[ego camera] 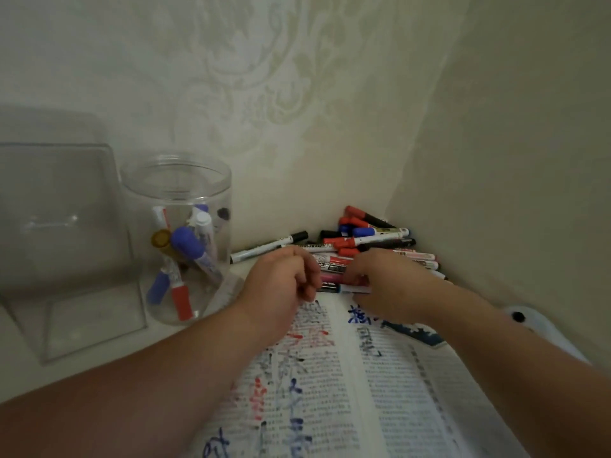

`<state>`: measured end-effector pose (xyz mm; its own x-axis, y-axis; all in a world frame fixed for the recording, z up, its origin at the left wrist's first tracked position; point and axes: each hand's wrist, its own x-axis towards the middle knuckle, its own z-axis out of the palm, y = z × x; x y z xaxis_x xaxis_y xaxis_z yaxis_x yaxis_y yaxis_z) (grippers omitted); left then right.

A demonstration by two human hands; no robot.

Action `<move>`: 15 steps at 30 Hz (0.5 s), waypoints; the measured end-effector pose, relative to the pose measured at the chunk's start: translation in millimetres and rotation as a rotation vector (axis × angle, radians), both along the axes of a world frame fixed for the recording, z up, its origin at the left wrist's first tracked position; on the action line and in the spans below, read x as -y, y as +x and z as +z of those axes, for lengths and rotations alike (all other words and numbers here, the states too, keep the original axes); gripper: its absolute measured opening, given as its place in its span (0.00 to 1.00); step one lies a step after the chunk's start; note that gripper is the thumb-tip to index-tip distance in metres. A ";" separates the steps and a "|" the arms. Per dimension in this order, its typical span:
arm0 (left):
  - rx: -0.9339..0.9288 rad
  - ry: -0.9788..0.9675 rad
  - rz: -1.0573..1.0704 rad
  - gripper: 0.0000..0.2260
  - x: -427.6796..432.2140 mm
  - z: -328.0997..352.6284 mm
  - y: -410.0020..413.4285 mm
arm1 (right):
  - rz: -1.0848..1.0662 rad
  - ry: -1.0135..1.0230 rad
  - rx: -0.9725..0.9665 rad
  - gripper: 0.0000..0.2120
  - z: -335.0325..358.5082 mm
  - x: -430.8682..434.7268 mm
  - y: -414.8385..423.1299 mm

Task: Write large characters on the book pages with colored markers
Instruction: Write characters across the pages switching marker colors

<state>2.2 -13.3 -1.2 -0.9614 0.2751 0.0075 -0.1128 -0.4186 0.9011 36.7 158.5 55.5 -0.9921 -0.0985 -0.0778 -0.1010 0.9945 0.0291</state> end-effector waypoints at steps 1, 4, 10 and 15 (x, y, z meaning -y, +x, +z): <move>-0.001 -0.002 0.004 0.17 -0.7 -0.4 0.2 | 0.014 -0.005 -0.022 0.12 -3.3 -1.5 0.2; -0.011 0.012 0.009 0.19 -2.6 -0.4 2.1 | 0.043 0.030 -0.003 0.10 -8.0 -2.1 -3.5; -0.764 -0.665 0.109 0.11 0.4 0.7 12.3 | 0.067 -0.168 -0.102 0.05 -2.1 -15.2 9.5; -0.959 -0.920 -0.095 0.13 -5.7 4.7 29.2 | 0.079 -0.654 -0.128 0.02 23.0 -28.1 52.5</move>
